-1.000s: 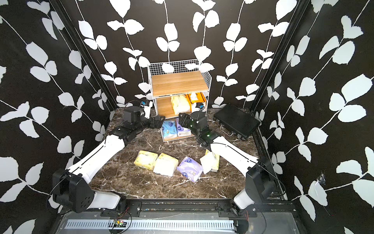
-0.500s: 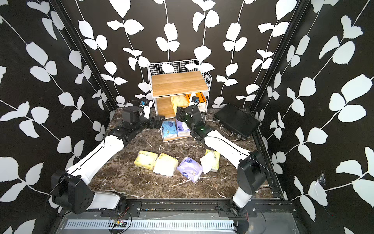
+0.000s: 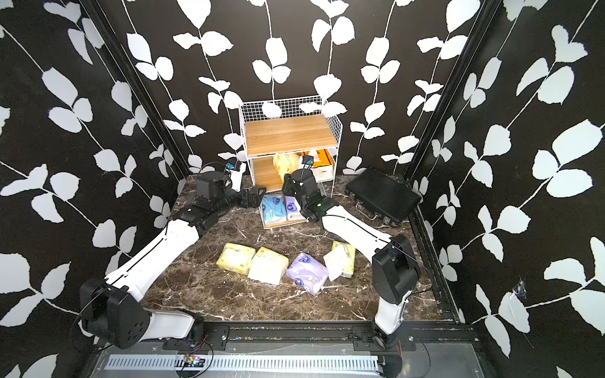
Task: Remove the tissue boxes from the shelf
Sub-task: Pick up a box of tissues from the shelf.
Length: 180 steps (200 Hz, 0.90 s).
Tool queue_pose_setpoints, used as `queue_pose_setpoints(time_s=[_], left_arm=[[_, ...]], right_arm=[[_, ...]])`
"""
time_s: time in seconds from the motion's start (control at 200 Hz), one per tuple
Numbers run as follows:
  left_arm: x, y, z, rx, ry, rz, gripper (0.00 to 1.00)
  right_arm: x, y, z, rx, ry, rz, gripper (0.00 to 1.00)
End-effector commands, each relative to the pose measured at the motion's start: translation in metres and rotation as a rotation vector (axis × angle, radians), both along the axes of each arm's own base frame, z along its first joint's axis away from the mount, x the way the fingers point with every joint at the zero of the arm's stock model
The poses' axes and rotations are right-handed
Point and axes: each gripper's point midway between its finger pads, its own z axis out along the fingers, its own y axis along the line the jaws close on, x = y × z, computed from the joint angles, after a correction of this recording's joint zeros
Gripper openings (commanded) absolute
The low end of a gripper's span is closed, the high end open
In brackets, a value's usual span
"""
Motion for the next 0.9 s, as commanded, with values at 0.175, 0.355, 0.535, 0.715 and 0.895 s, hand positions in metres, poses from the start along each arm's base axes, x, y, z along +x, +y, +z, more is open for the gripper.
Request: queue_pose_setpoints(time_s=[0.175,0.355,0.535,0.715,0.895], left_arm=[[-0.007,0.007,0.007,0.012,-0.021,0.004,0.99],[-0.006,0.006,0.006,0.013,-0.016,0.001,0.99],[-0.006,0.007,0.007,0.017,-0.021,0.006,0.99],[-0.007,0.008,0.007,0.018,-0.023,0.006,0.99],[-0.007,0.007,0.007,0.016,-0.02,0.005,0.99]], right_arm=[[-0.001,0.0,0.025,-0.02,-0.057,0.004,0.14],[-0.01,-0.003,0.027,-0.023,-0.052,0.025,0.03],[-0.022,-0.007,0.022,-0.023,-0.029,0.052,0.01],[-0.036,-0.004,0.024,-0.007,-0.021,0.116,0.33],[-0.039,-0.011,0.028,0.011,-0.002,0.125,0.66]])
